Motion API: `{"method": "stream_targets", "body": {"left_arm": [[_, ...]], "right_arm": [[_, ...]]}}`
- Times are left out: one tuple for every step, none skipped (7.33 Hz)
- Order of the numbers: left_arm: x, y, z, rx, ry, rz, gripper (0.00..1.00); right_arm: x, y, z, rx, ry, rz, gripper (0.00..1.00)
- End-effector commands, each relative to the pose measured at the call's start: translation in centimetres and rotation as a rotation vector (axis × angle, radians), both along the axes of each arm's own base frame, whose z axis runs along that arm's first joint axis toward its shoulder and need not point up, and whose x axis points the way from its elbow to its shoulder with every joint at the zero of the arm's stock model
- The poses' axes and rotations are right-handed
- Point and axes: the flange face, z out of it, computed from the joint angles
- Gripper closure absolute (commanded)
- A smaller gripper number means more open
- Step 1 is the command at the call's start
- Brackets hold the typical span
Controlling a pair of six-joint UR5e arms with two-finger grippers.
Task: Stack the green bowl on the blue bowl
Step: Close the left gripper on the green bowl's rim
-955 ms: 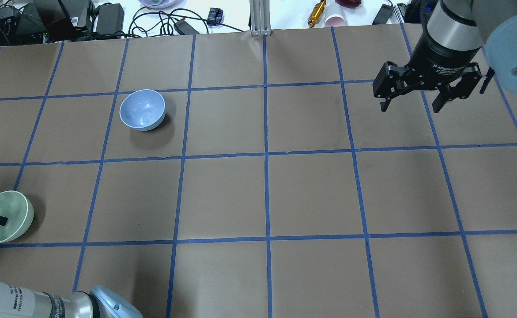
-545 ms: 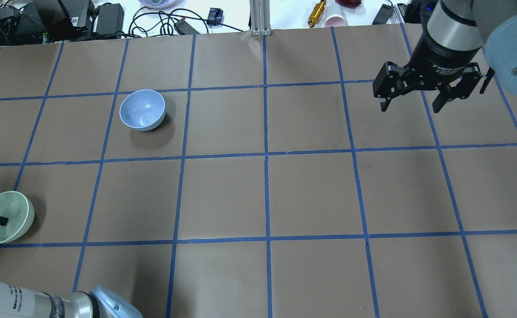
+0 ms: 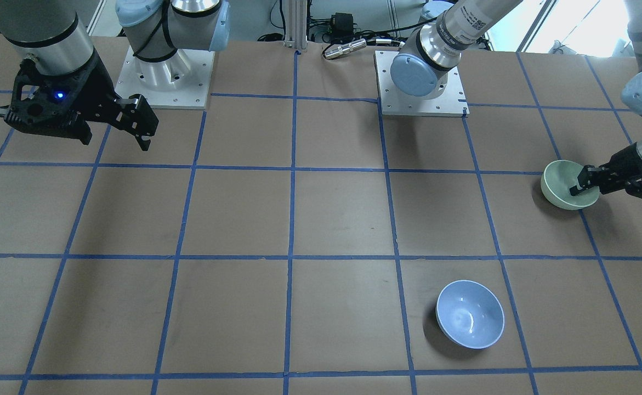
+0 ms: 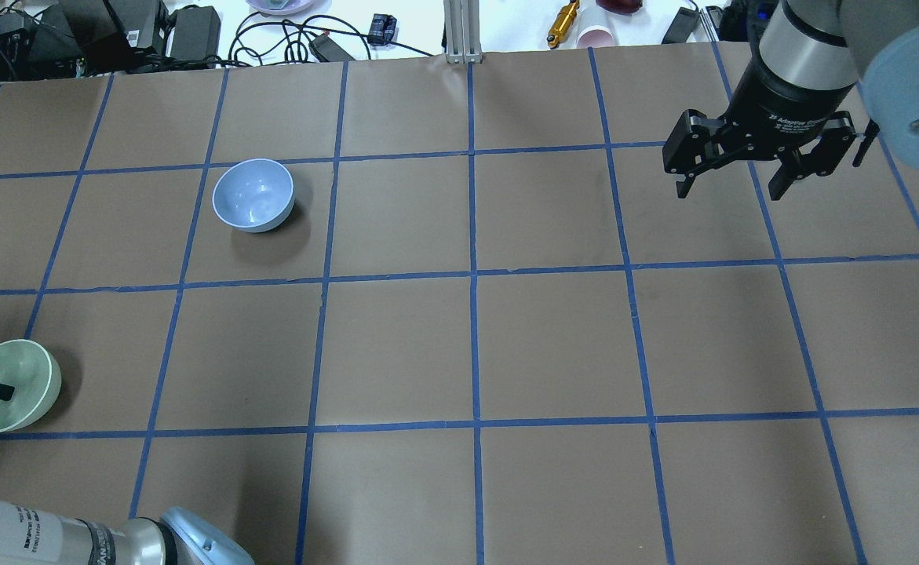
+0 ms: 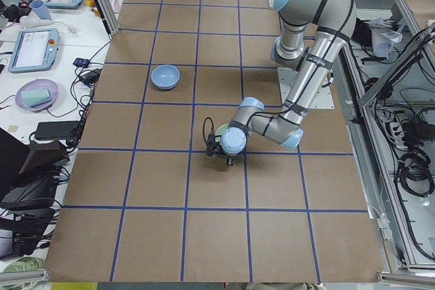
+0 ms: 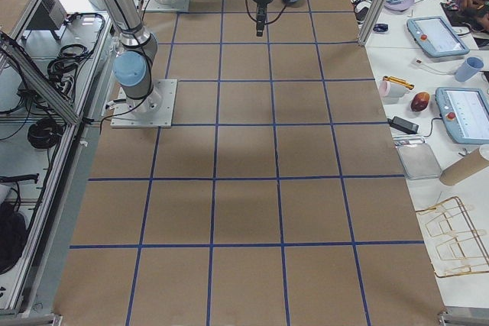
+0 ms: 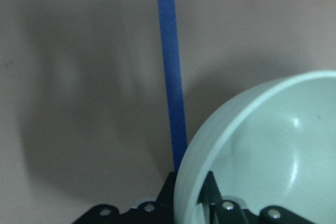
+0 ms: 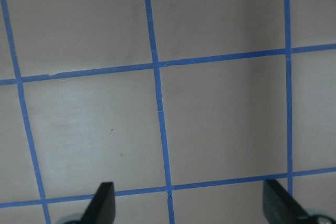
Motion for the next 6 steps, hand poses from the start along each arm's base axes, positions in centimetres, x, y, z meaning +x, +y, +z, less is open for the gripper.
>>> {"method": "stream_targets", "body": {"left_arm": [[0.1, 0.0, 0.2, -0.002, -0.003, 0.001, 1.00], [0.1, 0.0, 0.2, -0.002, -0.003, 0.001, 1.00], [0.0, 0.1, 1.3, -0.003, -0.003, 0.002, 1.00], [0.2, -0.2, 2.3, -0.006, 0.003, 0.005, 1.00], [0.6, -0.9, 4.2, -0.005, 0.013, 0.008, 1.00], [1.3, -1.4, 6.1, 0.005, 0.040, 0.011, 1.00]], "right_arm": [[0.0, 0.0, 0.0, 0.000, 0.000, 0.000, 0.00], [0.0, 0.0, 0.0, 0.000, 0.000, 0.000, 0.00], [0.0, 0.0, 0.0, 0.000, 0.000, 0.000, 0.00], [0.0, 0.0, 0.0, 0.000, 0.000, 0.000, 0.00], [0.0, 0.0, -0.1, 0.001, 0.000, 0.000, 0.00], [0.0, 0.0, 0.0, 0.000, 0.000, 0.000, 0.00]]}}
